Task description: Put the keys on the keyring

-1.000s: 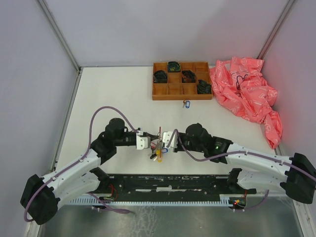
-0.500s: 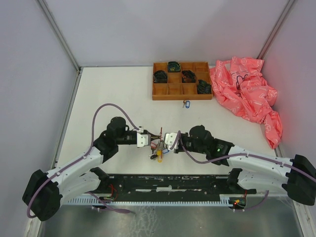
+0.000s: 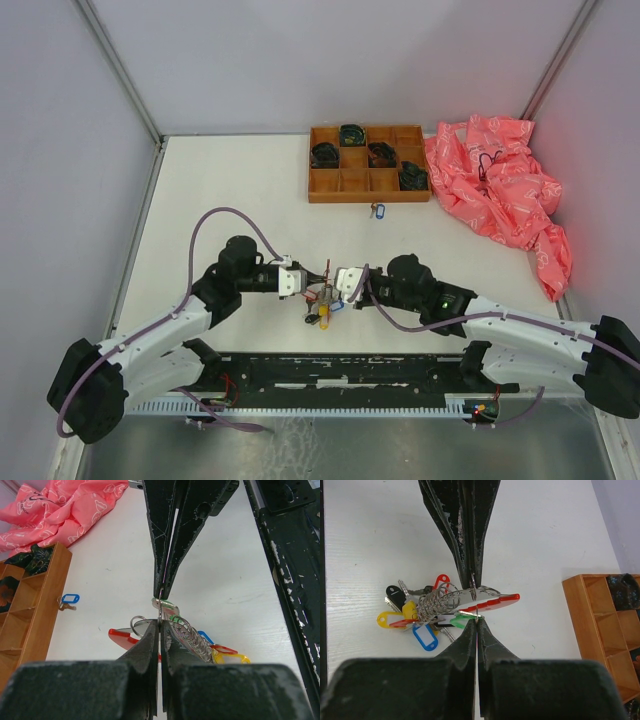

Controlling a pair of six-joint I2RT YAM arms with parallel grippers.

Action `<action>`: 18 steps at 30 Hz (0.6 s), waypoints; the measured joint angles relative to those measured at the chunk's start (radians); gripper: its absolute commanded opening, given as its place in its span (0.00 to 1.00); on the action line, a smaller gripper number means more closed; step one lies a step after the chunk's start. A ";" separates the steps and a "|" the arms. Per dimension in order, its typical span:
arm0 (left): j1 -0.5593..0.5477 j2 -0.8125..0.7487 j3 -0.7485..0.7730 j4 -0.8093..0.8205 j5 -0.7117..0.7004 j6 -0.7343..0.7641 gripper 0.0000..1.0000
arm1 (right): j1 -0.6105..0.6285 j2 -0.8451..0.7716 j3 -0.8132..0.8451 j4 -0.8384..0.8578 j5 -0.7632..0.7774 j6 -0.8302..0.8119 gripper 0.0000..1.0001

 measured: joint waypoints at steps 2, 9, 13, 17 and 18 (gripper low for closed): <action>0.000 0.001 0.000 0.005 0.002 -0.001 0.03 | 0.000 0.000 0.000 0.000 -0.007 0.000 0.01; 0.000 0.004 0.000 0.008 0.003 -0.008 0.03 | 0.000 0.006 0.000 -0.003 -0.022 0.003 0.01; 0.000 0.006 0.000 0.008 0.003 -0.011 0.03 | 0.000 0.009 0.001 -0.003 -0.021 0.003 0.01; 0.000 0.009 0.000 0.008 0.005 -0.012 0.03 | 0.000 0.010 0.002 -0.003 -0.019 0.003 0.01; 0.000 0.009 0.000 0.008 0.005 -0.012 0.03 | 0.000 0.010 0.003 -0.003 -0.019 0.003 0.01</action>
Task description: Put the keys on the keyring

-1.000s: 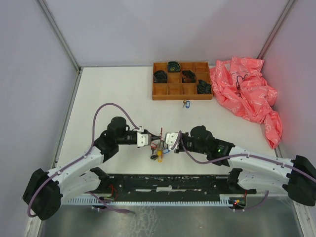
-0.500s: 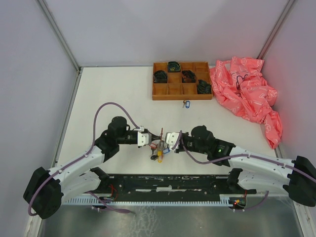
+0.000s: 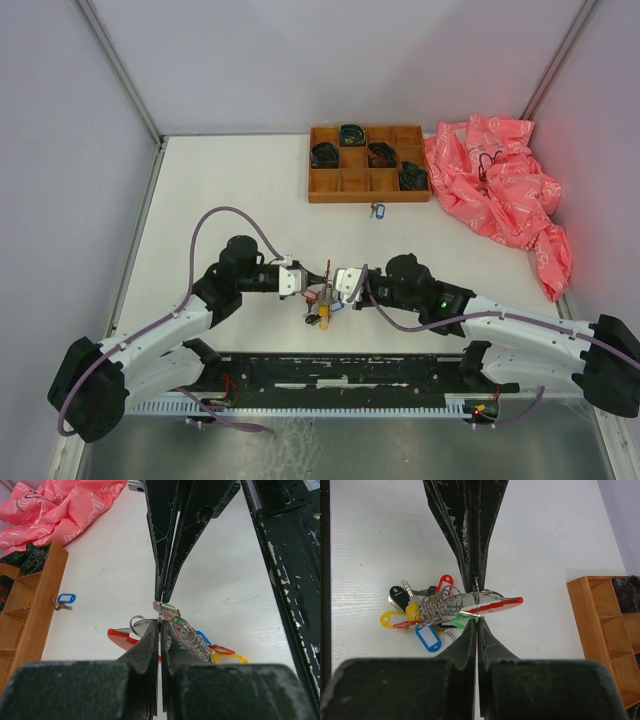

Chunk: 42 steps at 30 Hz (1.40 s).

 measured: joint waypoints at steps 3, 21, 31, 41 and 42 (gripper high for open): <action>0.000 0.003 0.000 0.000 0.008 0.000 0.03 | 0.000 0.000 0.002 0.000 -0.001 0.000 0.01; 0.000 0.008 0.000 0.000 0.020 0.000 0.03 | 0.000 0.000 0.020 -0.008 -0.015 0.004 0.01; 0.000 0.008 0.000 0.000 0.014 0.000 0.03 | 0.000 0.022 0.025 -0.040 0.026 0.021 0.01; 0.000 0.008 0.000 0.000 0.014 0.000 0.03 | 0.000 0.022 0.026 -0.042 0.019 0.026 0.01; 0.000 0.008 0.000 0.000 0.014 0.000 0.03 | 0.000 0.022 0.026 -0.042 0.017 0.026 0.01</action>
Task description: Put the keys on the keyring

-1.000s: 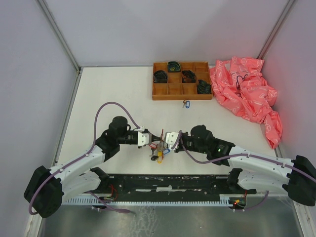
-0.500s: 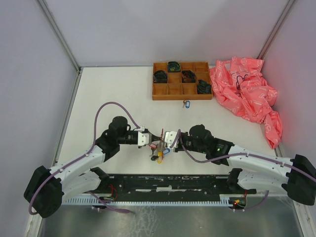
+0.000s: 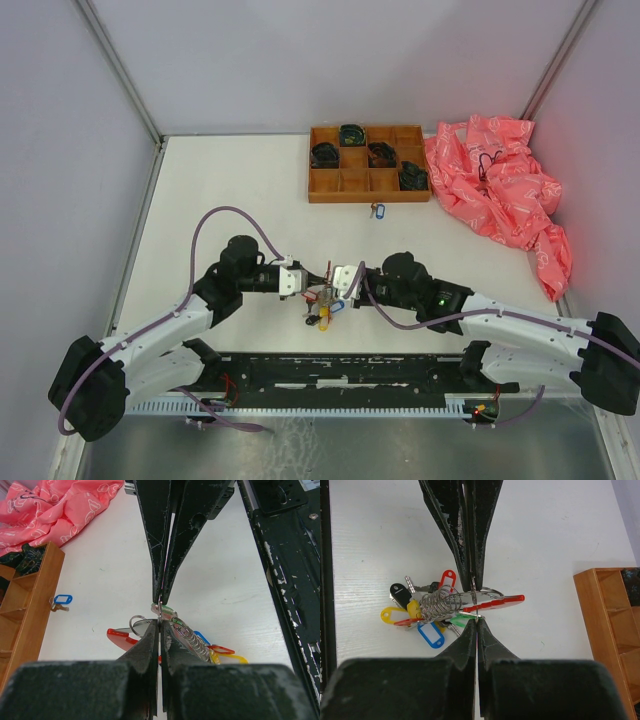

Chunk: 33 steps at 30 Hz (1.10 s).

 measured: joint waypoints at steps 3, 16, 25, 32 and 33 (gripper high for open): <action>0.000 0.000 0.000 0.000 0.000 0.000 0.03 | 0.000 -0.005 0.000 0.000 -0.012 0.000 0.01; 0.000 0.000 0.000 0.000 0.000 0.000 0.03 | 0.000 -0.024 0.000 0.005 -0.025 0.000 0.01; 0.000 0.000 0.000 0.000 0.000 0.000 0.03 | 0.000 -0.024 0.000 0.004 -0.033 0.000 0.01; 0.000 0.000 0.000 0.000 0.000 0.000 0.03 | 0.000 -0.024 0.000 0.003 -0.026 0.002 0.01; 0.000 0.000 0.000 0.000 0.000 0.000 0.03 | 0.000 -0.024 0.000 0.003 -0.022 0.003 0.01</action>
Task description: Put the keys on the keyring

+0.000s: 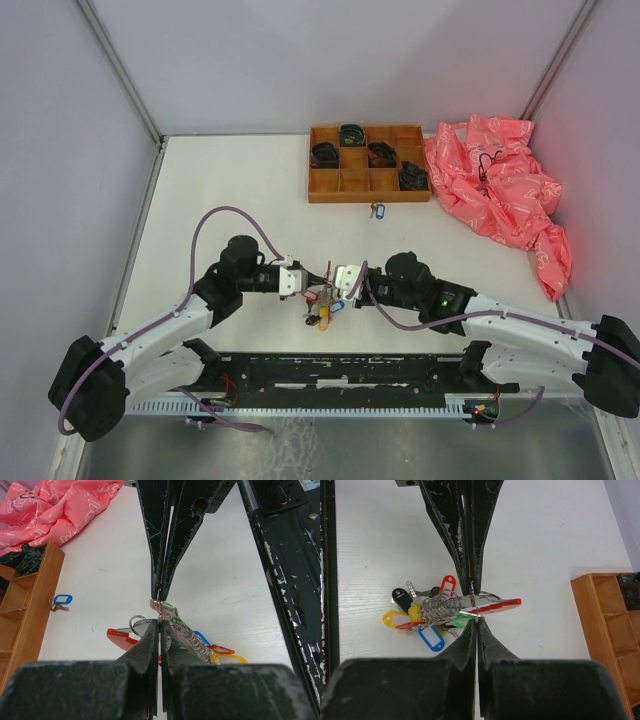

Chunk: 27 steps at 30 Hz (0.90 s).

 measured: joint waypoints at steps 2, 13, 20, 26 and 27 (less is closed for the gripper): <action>0.000 0.000 0.000 0.000 0.000 0.000 0.03 | 0.000 0.000 0.000 -0.001 0.004 0.001 0.01; 0.000 0.000 0.000 0.000 0.000 0.000 0.03 | 0.000 0.000 0.000 -0.015 0.004 0.001 0.01; 0.000 0.001 0.000 0.000 0.000 0.000 0.03 | 0.000 0.000 0.000 -0.016 0.004 0.001 0.01; 0.000 0.004 0.000 0.000 0.000 0.000 0.03 | 0.000 0.000 0.002 -0.016 0.003 0.001 0.01; 0.000 0.005 0.000 0.000 0.000 0.000 0.03 | 0.000 0.000 0.002 -0.016 0.002 0.001 0.01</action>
